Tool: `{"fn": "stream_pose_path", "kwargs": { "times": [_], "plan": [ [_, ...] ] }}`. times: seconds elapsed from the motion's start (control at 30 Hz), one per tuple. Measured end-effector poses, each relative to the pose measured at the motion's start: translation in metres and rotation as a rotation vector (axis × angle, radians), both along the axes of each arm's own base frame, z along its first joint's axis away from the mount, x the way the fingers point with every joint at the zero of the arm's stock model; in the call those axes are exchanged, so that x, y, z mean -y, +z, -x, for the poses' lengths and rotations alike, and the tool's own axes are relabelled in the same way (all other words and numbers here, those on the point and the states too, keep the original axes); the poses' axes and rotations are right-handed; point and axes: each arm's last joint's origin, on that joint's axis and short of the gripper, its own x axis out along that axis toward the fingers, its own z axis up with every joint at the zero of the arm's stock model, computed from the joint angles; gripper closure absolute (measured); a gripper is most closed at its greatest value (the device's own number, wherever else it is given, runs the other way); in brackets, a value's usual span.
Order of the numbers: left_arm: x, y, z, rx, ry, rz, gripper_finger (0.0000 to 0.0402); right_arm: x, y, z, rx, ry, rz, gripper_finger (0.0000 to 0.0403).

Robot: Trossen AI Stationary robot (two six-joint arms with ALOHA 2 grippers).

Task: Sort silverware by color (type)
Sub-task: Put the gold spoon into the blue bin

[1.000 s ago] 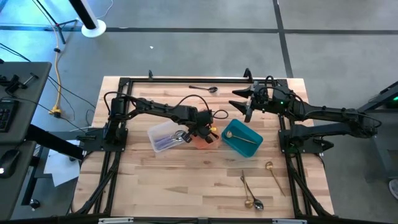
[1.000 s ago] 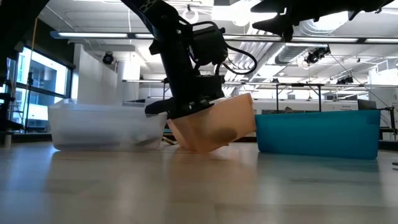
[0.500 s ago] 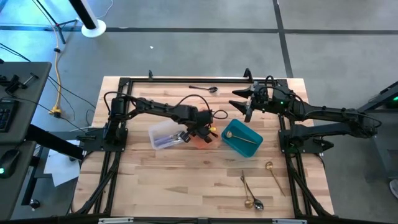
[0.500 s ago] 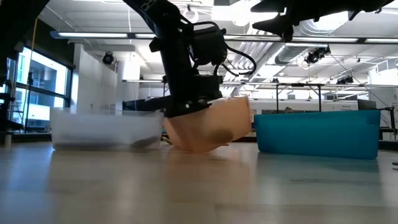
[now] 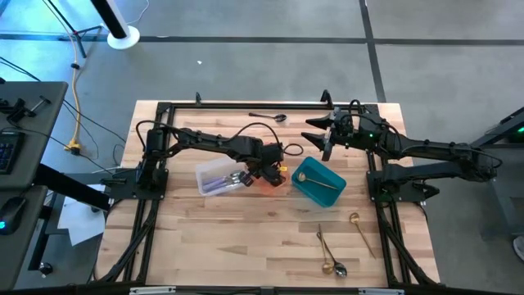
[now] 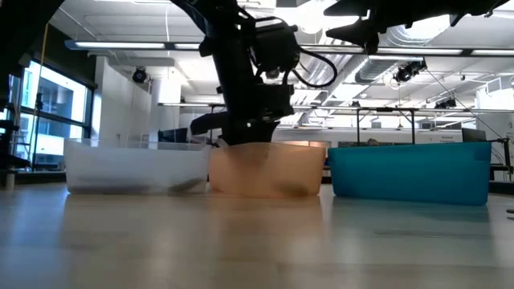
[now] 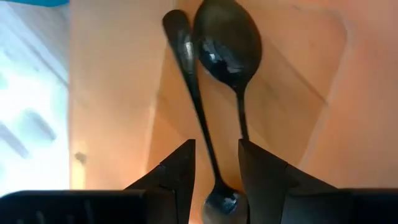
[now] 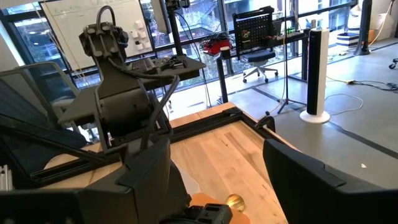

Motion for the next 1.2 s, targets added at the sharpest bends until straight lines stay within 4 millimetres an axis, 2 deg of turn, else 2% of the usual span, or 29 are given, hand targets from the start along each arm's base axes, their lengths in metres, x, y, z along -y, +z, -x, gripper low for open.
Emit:
{"fn": "stream_pose_path", "kwargs": {
  "times": [0.1,0.23,0.33,0.43,0.53,0.7,0.8,0.93,1.03,1.13,1.2],
  "plan": [
    [-0.001,0.009,-0.002,-0.008,0.018,-0.023,0.0289,0.0,0.0,0.0,0.0,0.0,0.0,0.0161],
    [-0.006,0.032,-0.004,-0.03,0.089,-0.008,0.0289,0.0,0.0,0.0,0.0,0.0,0.0,0.0161],
    [-0.019,0.046,-0.001,-0.043,0.219,0.026,0.0289,0.0,0.0,0.0,0.0,0.0,0.0,0.0161],
    [-0.037,0.061,0.011,-0.029,0.373,0.069,0.0292,0.0,0.0,0.0,0.0,0.0,0.0,0.0161],
    [-0.056,0.077,0.03,0.016,0.505,0.152,0.0314,0.0,0.0,0.0,0.001,0.0,0.001,0.0161],
    [-0.076,0.11,0.074,0.197,0.663,0.232,0.0388,0.0,0.0,0.0,0.0,0.0,0.0,0.0161],
    [-0.079,0.121,0.103,0.356,0.747,0.264,0.0393,0.0,0.0,0.0,-0.001,0.0,-0.001,0.0161],
    [-0.073,0.118,0.143,0.566,0.853,0.323,0.04,0.0,0.0,0.0,0.009,-0.002,-0.037,0.0161],
    [-0.062,0.104,0.169,0.658,0.935,0.392,0.0401,0.001,-0.001,-0.001,0.021,-0.024,-0.089,0.0161],
    [-0.048,0.098,0.187,0.754,0.996,0.503,0.0401,0.002,0.0,-0.003,0.049,-0.033,-0.12,0.0161],
    [-0.04,0.106,0.194,0.879,0.986,0.591,0.0401,0.002,0.001,-0.005,0.072,-0.029,-0.112,0.0161]
  ]
}}
